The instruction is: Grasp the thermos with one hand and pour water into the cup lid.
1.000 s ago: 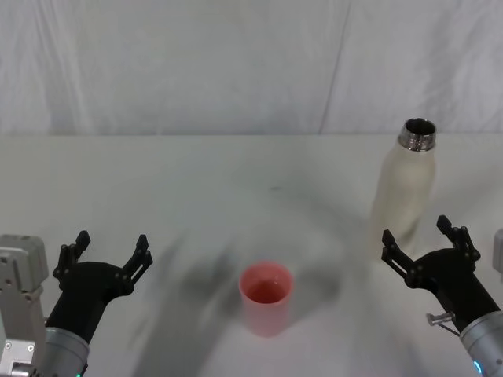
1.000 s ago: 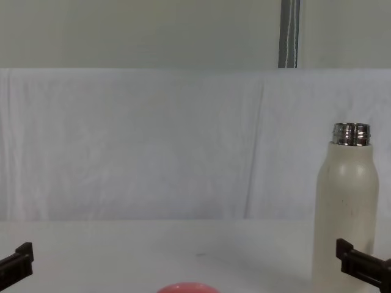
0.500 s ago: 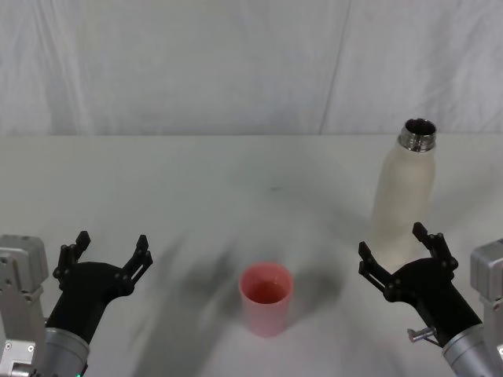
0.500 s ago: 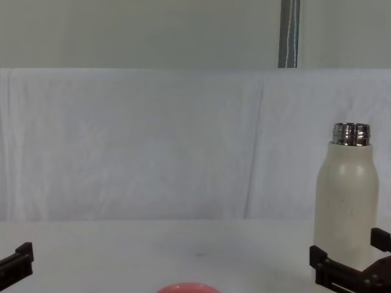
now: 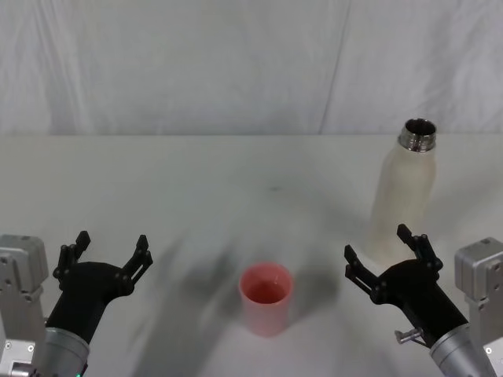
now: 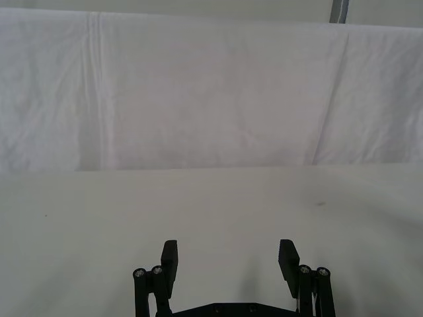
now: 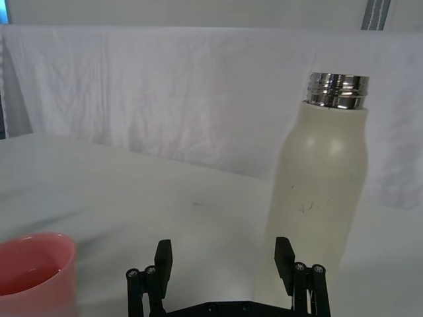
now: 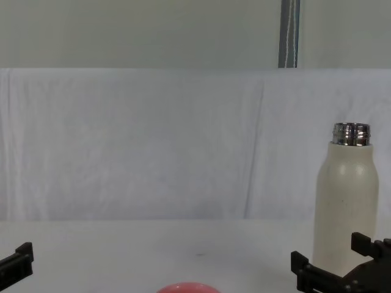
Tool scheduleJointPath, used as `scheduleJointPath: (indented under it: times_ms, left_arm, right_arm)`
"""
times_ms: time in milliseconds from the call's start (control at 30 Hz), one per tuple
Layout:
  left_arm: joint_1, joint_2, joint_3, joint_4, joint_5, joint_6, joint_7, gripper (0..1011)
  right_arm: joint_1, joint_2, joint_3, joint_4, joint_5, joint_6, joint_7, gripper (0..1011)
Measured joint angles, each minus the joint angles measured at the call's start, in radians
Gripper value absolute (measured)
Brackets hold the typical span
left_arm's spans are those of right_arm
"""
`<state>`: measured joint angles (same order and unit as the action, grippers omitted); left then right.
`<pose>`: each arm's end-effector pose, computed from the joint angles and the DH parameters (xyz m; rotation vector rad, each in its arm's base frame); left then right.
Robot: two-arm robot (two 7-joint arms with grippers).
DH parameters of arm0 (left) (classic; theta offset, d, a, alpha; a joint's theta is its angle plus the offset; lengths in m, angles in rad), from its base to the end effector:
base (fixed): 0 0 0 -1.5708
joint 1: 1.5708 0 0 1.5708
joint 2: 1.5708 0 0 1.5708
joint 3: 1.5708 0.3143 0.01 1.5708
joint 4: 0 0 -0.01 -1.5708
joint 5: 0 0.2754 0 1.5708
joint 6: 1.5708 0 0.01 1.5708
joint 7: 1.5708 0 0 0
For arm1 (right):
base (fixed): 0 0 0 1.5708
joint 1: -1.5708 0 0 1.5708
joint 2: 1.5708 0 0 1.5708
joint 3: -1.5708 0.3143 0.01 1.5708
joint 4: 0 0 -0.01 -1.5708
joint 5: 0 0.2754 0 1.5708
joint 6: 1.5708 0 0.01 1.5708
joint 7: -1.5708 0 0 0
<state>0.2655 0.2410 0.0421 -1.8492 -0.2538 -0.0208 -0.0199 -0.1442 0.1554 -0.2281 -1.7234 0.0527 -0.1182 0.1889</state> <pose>0.2135 0.0469 -0.3079 -0.0380 0.0140 1.4460 0.2416 0.0222 -0.3246 0.0258 -0.1175 -1.1291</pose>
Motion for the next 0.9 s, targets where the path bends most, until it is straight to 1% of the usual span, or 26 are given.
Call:
scheduleJointPath:
  times_ms: [167,333,900]
  left_arm:
    - [0.0,0.0,0.0,0.0,0.0,0.0,0.0,1001]
    - [0.0,0.0,0.0,0.0,0.0,0.0,0.0,1001]
    - [0.0,0.0,0.0,0.0,0.0,0.0,0.0,1001]
  right_arm:
    - [0.0,0.003,0.0,0.003,0.008,0.004,0.005,1001]
    - [0.004,0.013,0.005,0.007,0.023,0.006,0.017,1001]
    - [0.002,0.011,0.004,0.006,0.021,0.006,0.015,1001]
